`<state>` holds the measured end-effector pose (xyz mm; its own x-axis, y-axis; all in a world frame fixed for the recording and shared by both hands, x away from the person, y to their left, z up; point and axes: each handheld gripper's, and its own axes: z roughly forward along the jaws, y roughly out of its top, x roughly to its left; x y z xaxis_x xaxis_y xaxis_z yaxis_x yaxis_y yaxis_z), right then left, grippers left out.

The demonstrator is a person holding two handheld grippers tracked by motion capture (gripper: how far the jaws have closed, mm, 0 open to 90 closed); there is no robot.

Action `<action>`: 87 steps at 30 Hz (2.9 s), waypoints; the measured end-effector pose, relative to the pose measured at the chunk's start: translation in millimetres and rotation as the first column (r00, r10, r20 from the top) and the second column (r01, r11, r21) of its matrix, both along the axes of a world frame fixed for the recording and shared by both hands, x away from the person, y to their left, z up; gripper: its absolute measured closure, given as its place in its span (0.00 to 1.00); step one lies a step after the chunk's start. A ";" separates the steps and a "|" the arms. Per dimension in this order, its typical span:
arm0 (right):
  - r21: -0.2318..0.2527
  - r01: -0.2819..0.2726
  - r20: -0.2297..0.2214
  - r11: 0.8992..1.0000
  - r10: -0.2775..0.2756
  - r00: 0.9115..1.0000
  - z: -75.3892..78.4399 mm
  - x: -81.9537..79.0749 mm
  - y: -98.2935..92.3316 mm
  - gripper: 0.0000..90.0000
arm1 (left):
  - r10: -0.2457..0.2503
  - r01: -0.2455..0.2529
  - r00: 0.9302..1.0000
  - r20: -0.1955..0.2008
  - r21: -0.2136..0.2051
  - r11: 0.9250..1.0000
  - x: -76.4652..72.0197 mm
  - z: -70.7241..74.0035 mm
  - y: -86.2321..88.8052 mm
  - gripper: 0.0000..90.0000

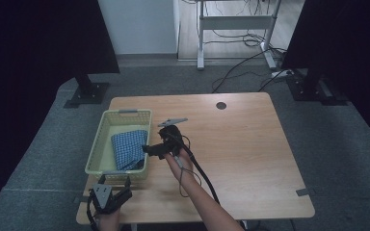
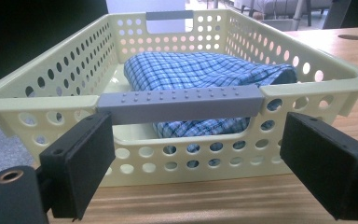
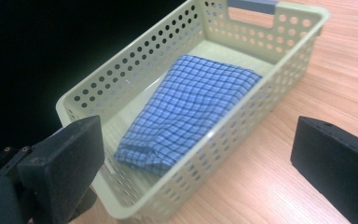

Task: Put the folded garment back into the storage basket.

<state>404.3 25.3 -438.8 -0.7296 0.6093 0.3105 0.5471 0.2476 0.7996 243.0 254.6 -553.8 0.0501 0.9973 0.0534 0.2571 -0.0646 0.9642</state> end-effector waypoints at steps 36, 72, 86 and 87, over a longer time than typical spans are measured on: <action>-0.036 0.166 0.079 0.985 -0.163 0.983 12.4 -35.2 -127.6 0.03 | 0.011 -0.011 1.000 0.002 0.010 1.000 -0.3 -0.1 -0.9 0.11; 0.012 0.369 0.132 0.929 -0.367 0.921 -54.9 -94.6 -282.0 0.02 | 0.020 -0.020 1.000 0.009 -0.001 1.000 -0.8 -0.2 0.1 0.11; -0.032 0.427 0.103 0.904 -0.422 0.901 -98.0 -99.7 -308.3 0.02 | 0.020 -0.020 1.000 0.011 0.007 1.000 -1.2 -0.2 -0.7 0.11; -0.034 0.433 0.100 0.901 -0.428 0.898 -100.2 -100.0 -310.3 0.02 | 0.022 -0.022 1.000 0.011 0.007 1.000 -1.1 -0.2 -0.7 0.11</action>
<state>304.3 -285.0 -539.0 -0.4153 0.8839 0.2148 0.5382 0.0484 0.8414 241.9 253.9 -554.1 0.0275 0.9978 0.0607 0.2482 -0.0657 0.9665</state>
